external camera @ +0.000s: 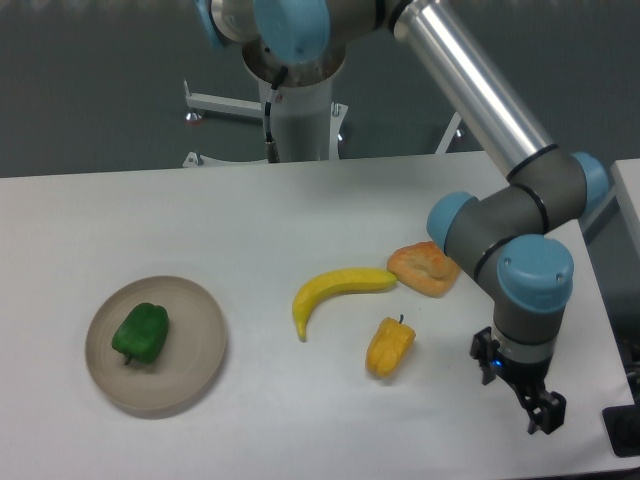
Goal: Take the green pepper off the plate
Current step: 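Raise the gripper and swing it over the banana toward the plate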
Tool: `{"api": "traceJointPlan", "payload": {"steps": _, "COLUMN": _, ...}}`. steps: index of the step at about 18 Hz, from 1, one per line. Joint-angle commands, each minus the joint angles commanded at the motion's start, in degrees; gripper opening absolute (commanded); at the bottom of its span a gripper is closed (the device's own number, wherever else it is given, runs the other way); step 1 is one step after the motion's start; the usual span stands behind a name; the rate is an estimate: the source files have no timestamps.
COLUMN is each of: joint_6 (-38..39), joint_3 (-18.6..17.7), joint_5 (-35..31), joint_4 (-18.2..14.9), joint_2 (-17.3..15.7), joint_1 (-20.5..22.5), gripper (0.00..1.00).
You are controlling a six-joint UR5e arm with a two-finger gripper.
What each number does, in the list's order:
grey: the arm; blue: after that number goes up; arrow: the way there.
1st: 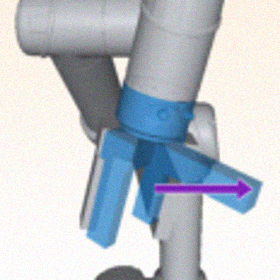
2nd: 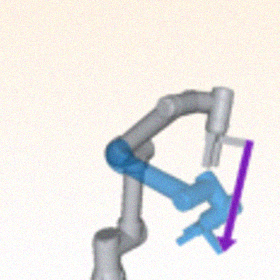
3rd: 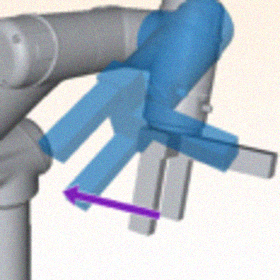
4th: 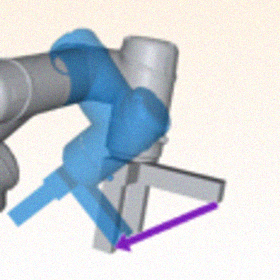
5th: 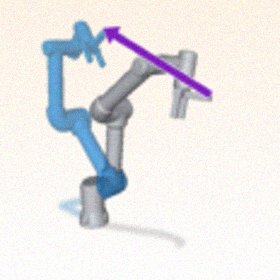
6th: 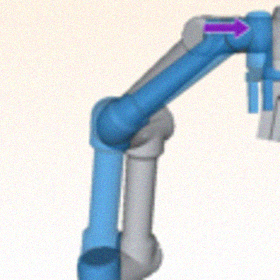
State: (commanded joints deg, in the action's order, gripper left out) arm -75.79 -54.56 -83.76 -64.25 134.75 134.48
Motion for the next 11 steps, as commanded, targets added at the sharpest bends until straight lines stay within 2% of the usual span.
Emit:
{"api": "traceJointPlan", "payload": {"steps": 6, "joint_6": 20.91, "joint_3": -10.9, "joint_5": 1.76, "joint_4": 0.09, "joint_2": -8.53, "joint_1": -5.09, "gripper": 1.0}}
{"api": "traceJointPlan", "payload": {"steps": 11, "joint_6": 37.96, "joint_3": -18.2, "joint_5": 4.57, "joint_4": 0.17, "joint_2": -14.95, "joint_1": -9.66, "gripper": 1.0}}
